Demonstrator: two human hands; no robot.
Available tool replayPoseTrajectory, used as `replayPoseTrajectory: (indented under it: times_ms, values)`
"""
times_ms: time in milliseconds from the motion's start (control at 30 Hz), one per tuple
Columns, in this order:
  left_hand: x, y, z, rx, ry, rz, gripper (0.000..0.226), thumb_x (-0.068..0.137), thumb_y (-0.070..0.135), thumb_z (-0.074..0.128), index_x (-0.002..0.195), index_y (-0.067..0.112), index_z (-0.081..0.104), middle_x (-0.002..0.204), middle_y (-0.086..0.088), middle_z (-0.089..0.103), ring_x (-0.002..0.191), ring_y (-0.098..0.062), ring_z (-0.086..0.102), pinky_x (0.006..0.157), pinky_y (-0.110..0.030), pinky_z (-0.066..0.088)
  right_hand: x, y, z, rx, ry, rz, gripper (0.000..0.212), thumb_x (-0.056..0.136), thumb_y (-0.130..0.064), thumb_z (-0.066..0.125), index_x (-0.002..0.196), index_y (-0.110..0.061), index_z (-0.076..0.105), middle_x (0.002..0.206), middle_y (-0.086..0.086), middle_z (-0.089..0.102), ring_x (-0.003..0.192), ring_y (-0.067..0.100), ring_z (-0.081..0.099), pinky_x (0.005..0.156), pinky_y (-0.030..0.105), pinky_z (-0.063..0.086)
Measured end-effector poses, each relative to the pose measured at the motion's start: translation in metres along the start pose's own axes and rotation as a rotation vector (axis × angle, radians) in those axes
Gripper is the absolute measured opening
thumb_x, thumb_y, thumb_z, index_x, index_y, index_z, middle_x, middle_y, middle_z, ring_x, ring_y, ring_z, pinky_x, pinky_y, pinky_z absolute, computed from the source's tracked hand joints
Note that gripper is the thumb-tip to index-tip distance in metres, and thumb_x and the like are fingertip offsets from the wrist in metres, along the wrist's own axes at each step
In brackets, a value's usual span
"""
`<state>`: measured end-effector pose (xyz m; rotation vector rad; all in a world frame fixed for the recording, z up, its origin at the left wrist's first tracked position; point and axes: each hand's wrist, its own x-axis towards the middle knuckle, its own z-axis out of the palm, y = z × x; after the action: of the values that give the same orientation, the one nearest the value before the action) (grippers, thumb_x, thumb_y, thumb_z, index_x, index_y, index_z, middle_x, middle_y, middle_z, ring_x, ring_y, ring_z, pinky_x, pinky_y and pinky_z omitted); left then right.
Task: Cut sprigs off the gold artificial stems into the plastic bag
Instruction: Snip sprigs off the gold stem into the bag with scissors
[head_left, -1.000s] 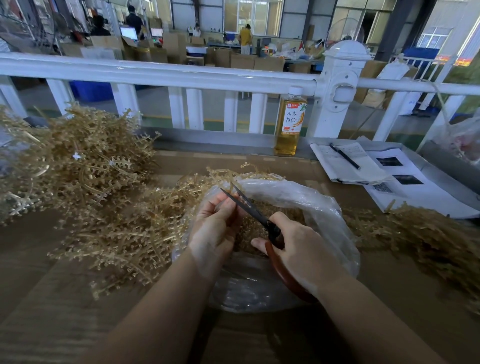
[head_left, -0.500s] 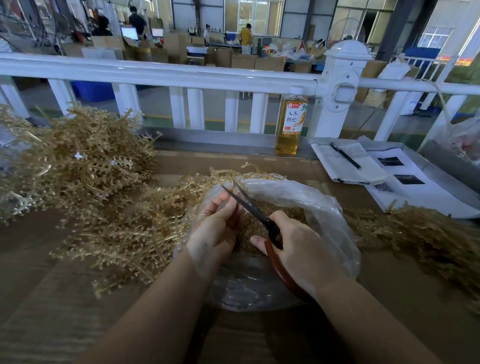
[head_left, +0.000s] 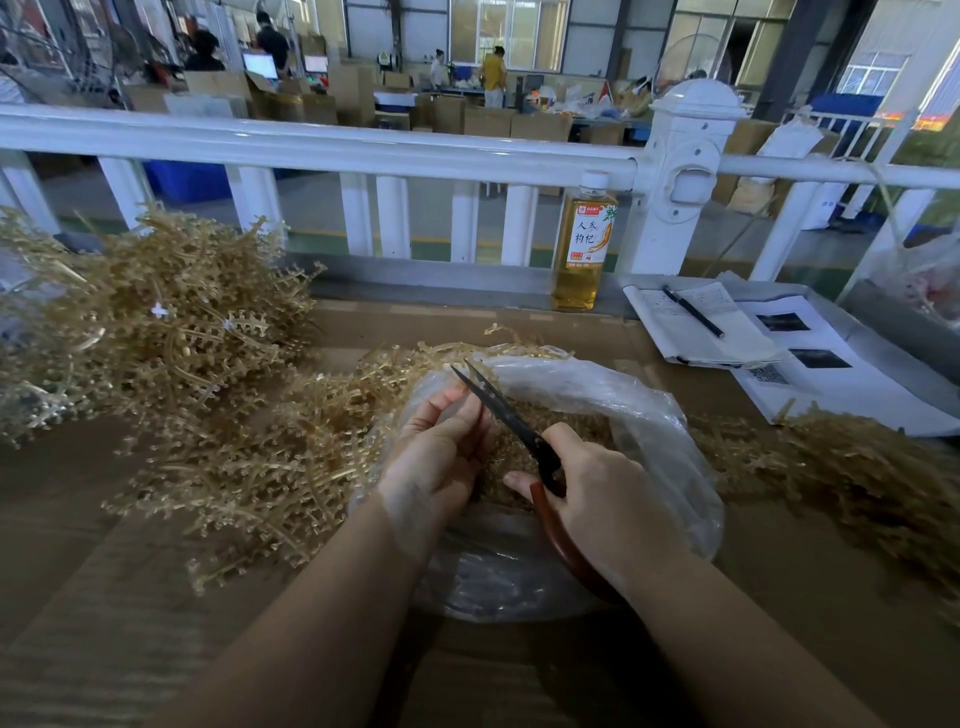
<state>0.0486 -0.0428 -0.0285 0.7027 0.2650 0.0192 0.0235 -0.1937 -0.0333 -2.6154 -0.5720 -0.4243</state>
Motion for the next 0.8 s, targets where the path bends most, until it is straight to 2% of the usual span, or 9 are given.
replayPoseTrajectory:
  times_ms: [167, 300, 433, 700, 800]
  values:
    - [-0.0004, -0.0006, -0.0008, 0.016, -0.027, 0.011, 0.024, 0.089, -0.006, 0.050, 0.077, 0.014, 0.055, 0.061, 0.001, 0.065, 0.053, -0.007, 0.062, 0.052, -0.018, 0.053, -0.0012, 0.0000, -0.0027, 0.033, -0.005, -0.001, 0.035, 0.087, -0.061, 0.050, 0.097, -0.028, 0.048, 0.077, -0.009, 0.056, 0.070, 0.010, 0.055, 0.064, 0.025, 0.044]
    - [-0.0002, -0.0028, -0.0031, 0.062, -0.049, 0.032, 0.025, 0.088, -0.009, 0.050, 0.076, 0.012, 0.057, 0.064, -0.001, 0.067, 0.057, -0.009, 0.064, 0.055, -0.020, 0.053, 0.0005, -0.0020, -0.0061, 0.015, -0.019, -0.006, 0.031, 0.089, -0.059, 0.050, 0.092, -0.029, 0.042, 0.074, -0.009, 0.050, 0.069, 0.010, 0.050, 0.060, 0.023, 0.033]
    - [0.0009, -0.0033, -0.0031, 0.079, -0.044, 0.052, 0.026, 0.088, -0.010, 0.049, 0.076, 0.012, 0.056, 0.063, 0.000, 0.067, 0.055, -0.009, 0.063, 0.053, -0.020, 0.052, 0.0003, -0.0025, -0.0088, -0.016, -0.036, 0.000, 0.031, 0.089, -0.059, 0.049, 0.089, -0.030, 0.037, 0.069, -0.010, 0.045, 0.065, 0.011, 0.047, 0.055, 0.022, 0.030]
    - [0.0018, -0.0038, -0.0045, 0.061, -0.068, 0.051, 0.026, 0.087, -0.011, 0.050, 0.076, 0.013, 0.054, 0.065, -0.002, 0.066, 0.051, -0.009, 0.062, 0.050, -0.018, 0.051, 0.0000, -0.0009, -0.0054, -0.023, -0.025, 0.014, 0.038, 0.090, -0.061, 0.045, 0.101, -0.024, 0.049, 0.076, -0.005, 0.061, 0.071, 0.015, 0.061, 0.065, 0.027, 0.049]
    - [0.0004, -0.0041, -0.0053, 0.083, -0.094, 0.052, 0.025, 0.088, -0.011, 0.049, 0.084, 0.013, 0.057, 0.073, -0.004, 0.062, 0.053, -0.009, 0.060, 0.052, -0.019, 0.051, -0.0007, -0.0012, -0.0068, -0.011, -0.029, 0.035, 0.039, 0.089, -0.061, 0.047, 0.102, -0.025, 0.051, 0.071, -0.009, 0.059, 0.068, 0.012, 0.060, 0.061, 0.022, 0.046]
